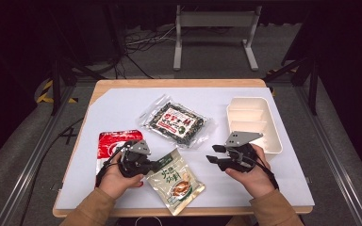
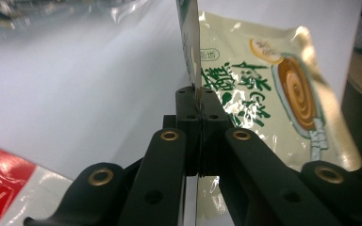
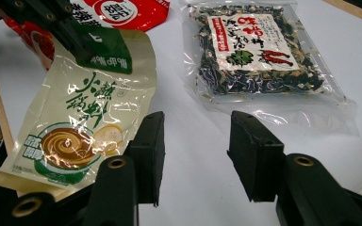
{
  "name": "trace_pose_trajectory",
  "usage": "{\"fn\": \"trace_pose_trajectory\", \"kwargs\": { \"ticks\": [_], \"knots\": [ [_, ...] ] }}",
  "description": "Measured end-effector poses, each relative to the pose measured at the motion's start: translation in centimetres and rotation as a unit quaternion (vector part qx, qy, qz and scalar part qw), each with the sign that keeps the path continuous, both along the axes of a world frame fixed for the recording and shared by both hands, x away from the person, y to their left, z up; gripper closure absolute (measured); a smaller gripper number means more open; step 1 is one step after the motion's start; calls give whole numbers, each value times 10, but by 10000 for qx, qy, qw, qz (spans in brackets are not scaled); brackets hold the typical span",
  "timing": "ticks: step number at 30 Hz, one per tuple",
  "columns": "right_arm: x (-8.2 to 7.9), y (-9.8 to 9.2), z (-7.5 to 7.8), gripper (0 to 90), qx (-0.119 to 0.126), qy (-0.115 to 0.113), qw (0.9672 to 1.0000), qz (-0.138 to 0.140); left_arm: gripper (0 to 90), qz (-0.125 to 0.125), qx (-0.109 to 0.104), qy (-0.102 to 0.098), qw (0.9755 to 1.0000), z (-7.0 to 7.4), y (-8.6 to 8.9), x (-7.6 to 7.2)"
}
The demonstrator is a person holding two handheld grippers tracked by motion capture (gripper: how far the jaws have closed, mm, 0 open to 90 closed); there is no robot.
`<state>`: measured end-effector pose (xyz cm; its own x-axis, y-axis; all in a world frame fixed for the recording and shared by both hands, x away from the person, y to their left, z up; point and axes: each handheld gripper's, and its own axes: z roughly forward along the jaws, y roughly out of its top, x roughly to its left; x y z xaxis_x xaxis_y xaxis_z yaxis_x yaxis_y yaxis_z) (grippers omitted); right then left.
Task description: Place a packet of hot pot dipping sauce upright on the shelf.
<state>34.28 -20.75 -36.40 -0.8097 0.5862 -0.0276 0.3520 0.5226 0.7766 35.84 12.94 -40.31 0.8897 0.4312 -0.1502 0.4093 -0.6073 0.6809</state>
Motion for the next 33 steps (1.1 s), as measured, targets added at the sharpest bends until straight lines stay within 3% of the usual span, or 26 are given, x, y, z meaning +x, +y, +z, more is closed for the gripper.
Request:
{"fn": "trace_pose_trajectory", "kwargs": {
  "ticks": [6, 15, 24, 33],
  "knots": [
    [-2, 2, 4, 572, 67, -42, 9999, 74, 895, -65, -373, -248, 9990, 21, 6, -8],
    [-7, 8, 10, 545, 195, 53, 9994, 279, 896, -198, -686, -485, 9963, 42, 18, -16],
    [-9, 15, 15, 544, 325, 137, 9979, 541, 896, -312, -791, -765, 9934, 61, 21, -26],
    [-9, 25, 24, 574, 275, 141, 9960, 840, 896, -366, -799, -968, 9914, 72, 21, -35]
  ]
}}
